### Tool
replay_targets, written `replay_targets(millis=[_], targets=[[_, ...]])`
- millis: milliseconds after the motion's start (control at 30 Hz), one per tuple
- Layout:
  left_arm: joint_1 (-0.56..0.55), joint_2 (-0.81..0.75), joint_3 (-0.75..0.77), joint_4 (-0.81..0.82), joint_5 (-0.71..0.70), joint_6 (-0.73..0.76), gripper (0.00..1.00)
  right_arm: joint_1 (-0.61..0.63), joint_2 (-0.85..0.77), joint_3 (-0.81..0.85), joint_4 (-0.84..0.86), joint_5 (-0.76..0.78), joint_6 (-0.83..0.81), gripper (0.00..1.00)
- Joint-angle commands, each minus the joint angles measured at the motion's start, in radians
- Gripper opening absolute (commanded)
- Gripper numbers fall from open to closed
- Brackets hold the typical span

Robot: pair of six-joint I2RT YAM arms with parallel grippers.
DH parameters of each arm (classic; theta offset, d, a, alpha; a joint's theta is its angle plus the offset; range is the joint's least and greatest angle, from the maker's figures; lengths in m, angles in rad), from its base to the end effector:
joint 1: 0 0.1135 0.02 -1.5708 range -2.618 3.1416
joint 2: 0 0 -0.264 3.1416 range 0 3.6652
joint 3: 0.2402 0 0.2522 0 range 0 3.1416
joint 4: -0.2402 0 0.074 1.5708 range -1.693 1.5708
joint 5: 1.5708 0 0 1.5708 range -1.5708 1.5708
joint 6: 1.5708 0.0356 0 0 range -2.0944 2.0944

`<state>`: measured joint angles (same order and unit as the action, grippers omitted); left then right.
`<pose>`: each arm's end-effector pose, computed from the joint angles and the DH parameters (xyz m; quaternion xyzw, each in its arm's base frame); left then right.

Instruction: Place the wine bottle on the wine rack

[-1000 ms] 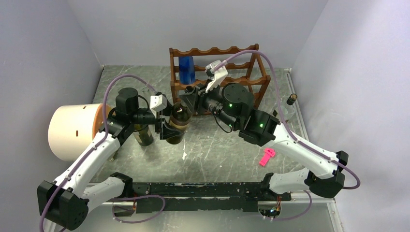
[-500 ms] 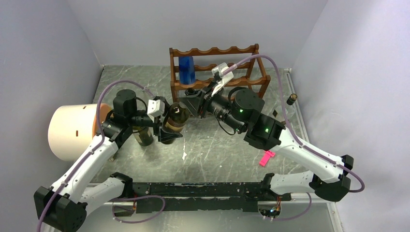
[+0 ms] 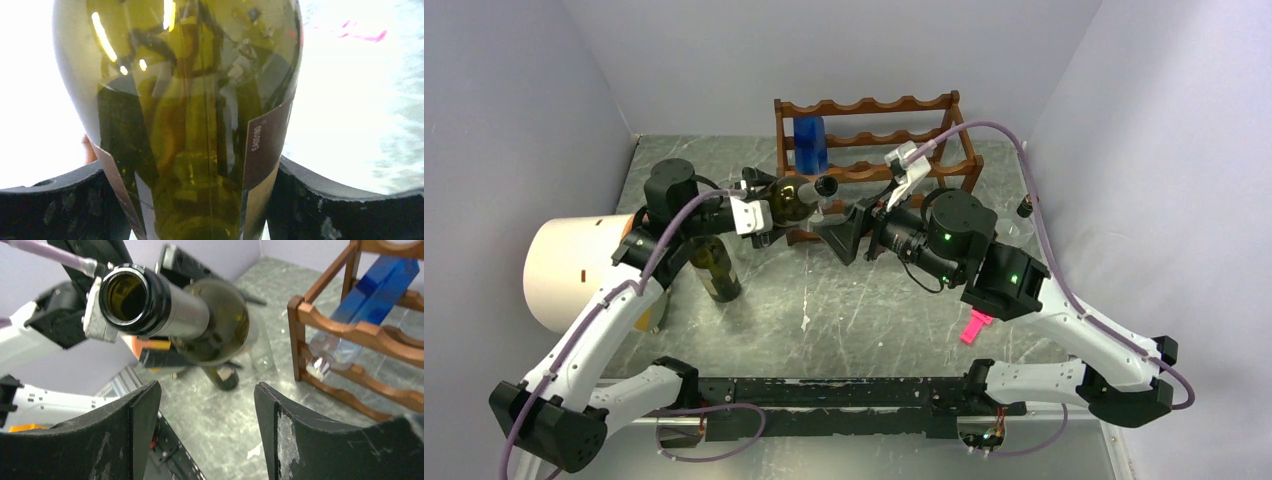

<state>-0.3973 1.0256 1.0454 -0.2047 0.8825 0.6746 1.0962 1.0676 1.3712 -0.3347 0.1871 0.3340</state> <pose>0.1939 -0.1112 0.3863 0.5898 0.4588 -0.2456 0.6175 0.1053 0.1904 0.4719 -0.2055 0.6878 0.4037 0.5672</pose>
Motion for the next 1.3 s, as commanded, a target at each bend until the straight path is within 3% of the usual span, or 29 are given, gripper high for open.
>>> replay_targets(millis=[0,133,267,400,767,1067,1267], targets=[[0.001,0.012,0.045,0.129,-0.098,0.251,0.07,0.0,-0.017,0.061,-0.185,-0.037,0.022,0.73],[0.001,0.044,0.052,0.278,-0.122,0.447,0.07,0.0,-0.024,0.114,-0.251,-0.069,0.031,0.74],[0.0,0.112,0.163,0.244,-0.122,0.593,0.07,0.0,0.017,0.22,-0.344,-0.088,0.036,0.74],[-0.001,0.135,0.186,0.275,-0.115,0.704,0.07,-0.001,0.04,0.281,-0.414,0.021,0.072,0.74],[-0.013,0.198,0.313,0.083,-0.012,1.053,0.07,0.0,0.205,0.467,-0.62,0.163,0.1,0.74],[-0.051,0.209,0.327,0.006,-0.096,1.225,0.07,0.0,0.342,0.505,-0.657,0.1,0.108,0.73],[-0.06,0.199,0.31,0.02,-0.065,1.249,0.07,-0.001,0.38,0.5,-0.644,0.108,0.115,0.68]])
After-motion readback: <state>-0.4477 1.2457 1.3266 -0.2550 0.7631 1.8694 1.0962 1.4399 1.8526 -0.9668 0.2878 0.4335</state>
